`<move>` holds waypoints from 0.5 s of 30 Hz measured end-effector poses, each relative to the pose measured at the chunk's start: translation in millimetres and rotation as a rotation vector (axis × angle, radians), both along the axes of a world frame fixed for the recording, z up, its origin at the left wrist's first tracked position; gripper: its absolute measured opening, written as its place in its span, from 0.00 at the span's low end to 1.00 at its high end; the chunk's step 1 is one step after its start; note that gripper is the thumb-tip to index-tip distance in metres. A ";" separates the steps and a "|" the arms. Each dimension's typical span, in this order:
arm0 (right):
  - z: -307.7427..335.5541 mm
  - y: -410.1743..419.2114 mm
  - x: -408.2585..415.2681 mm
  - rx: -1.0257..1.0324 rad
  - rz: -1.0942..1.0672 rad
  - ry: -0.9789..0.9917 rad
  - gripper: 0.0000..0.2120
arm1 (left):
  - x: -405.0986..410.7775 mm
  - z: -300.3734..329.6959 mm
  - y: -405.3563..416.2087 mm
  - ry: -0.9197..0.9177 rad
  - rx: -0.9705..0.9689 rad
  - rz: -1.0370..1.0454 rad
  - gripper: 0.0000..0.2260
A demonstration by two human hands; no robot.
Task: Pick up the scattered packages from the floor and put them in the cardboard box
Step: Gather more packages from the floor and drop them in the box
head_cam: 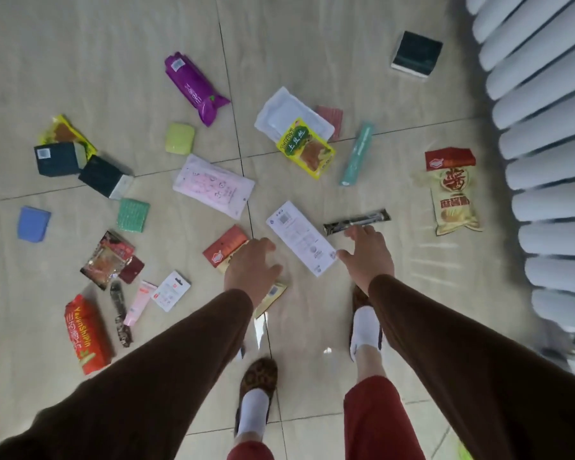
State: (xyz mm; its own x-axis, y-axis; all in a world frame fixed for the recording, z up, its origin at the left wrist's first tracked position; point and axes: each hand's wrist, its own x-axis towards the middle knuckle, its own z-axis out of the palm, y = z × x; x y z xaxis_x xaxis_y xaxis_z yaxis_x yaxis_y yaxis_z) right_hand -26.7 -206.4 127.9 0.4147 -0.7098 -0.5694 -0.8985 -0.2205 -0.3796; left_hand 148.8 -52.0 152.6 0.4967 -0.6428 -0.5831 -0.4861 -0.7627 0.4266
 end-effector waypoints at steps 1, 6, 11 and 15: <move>-12.6 -15.9 0.8 0.001 0.034 0.013 0.19 | -0.7 -8.4 -12.8 -0.004 0.005 0.014 0.15; -71.2 -81.9 7.2 -0.038 0.257 0.090 0.17 | -3.7 -58.7 -61.3 -0.023 0.002 0.118 0.17; -135.4 -116.1 7.6 -0.083 0.399 0.192 0.19 | -8.1 -123.3 -84.8 -0.019 0.042 0.175 0.18; -189.3 -123.3 0.6 -0.165 0.636 0.315 0.22 | -6.2 -171.7 -98.6 -0.008 0.040 0.186 0.19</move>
